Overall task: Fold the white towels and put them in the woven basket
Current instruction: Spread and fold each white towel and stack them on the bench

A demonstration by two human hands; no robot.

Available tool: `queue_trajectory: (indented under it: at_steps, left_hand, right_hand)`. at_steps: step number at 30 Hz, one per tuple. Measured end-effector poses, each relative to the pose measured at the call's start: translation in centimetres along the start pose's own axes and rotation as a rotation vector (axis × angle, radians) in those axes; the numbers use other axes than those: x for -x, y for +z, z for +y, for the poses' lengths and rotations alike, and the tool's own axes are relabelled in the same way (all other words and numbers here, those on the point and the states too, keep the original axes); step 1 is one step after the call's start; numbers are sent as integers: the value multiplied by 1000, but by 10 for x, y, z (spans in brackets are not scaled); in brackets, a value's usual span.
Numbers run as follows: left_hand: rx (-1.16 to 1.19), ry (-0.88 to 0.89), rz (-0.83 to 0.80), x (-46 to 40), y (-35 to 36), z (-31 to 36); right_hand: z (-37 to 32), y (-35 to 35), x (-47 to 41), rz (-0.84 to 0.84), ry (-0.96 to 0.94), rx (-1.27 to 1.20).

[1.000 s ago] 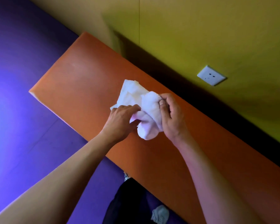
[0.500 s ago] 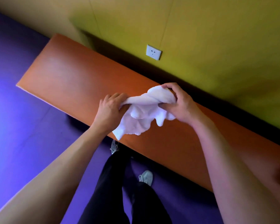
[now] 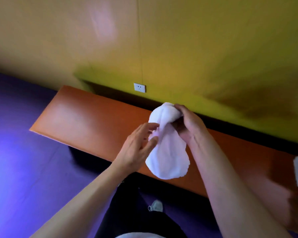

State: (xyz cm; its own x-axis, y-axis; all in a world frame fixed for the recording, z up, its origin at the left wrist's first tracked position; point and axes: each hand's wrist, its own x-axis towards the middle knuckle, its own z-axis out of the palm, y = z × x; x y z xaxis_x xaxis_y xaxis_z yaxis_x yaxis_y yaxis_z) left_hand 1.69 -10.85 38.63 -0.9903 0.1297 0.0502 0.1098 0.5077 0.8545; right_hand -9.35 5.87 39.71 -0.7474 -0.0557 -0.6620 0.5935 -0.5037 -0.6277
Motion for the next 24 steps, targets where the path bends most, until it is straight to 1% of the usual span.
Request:
queue_trajectory:
  at_steps: [1, 2, 3, 4, 7, 8, 9, 10, 13, 16, 17, 18, 19, 20, 22, 23, 24]
  left_hand:
    - [-23, -1, -45, 5, 8, 6]
    - [-69, 6, -58, 7, 15, 9]
    - [-76, -22, -44, 6, 21, 10]
    - [-2, -107, -27, 2, 26, 10]
    - [508, -509, 6, -22, 28, 16]
    - [638, -608, 9, -30, 26, 17]
    - [705, -665, -1, -38, 23, 17]
    - [696, -670, -20, -42, 20, 19]
    - [519, -624, -107, -52, 18, 20]
    - [539, -645, -282, -55, 24, 30]
    - [576, -635, -285, -57, 26, 31]
    - [595, -608, -250, -58, 26, 36]
    - [567, -570, -219, -58, 26, 40]
    - [519, -516, -241, -59, 26, 43]
    - [391, -432, -361, -58, 28, 45]
    - [328, -418, -396, -56, 30, 45]
    - [279, -415, -392, -57, 31, 45]
  right_hand:
    - [-6, -1, 10, 27, -14, -44]
    - [-12, -3, 20, 46, -27, -104]
    - [-18, -6, 29, 49, -41, -159]
    - [-24, -10, 37, 45, -56, -187]
    - [-38, -21, 61, 14, -88, -204]
    - [-42, -25, 68, 16, -85, -206]
    - [-46, -28, 75, 14, -82, -200]
    - [-48, -32, 81, 12, -82, -175]
    - [-48, -41, 98, -36, -101, -94]
    - [-40, -47, 107, -102, -114, -63]
    - [-38, -48, 110, -108, -113, -72]
    - [-35, -52, 111, -105, -118, -79]
    - [-32, -55, 112, -104, -125, -92]
    - [-29, -60, 112, -95, -135, -102]
    - [-23, -67, 113, -86, -135, -104]
    - [-20, -71, 114, -83, -136, -101]
    - [-16, -74, 114, -69, -144, -98]
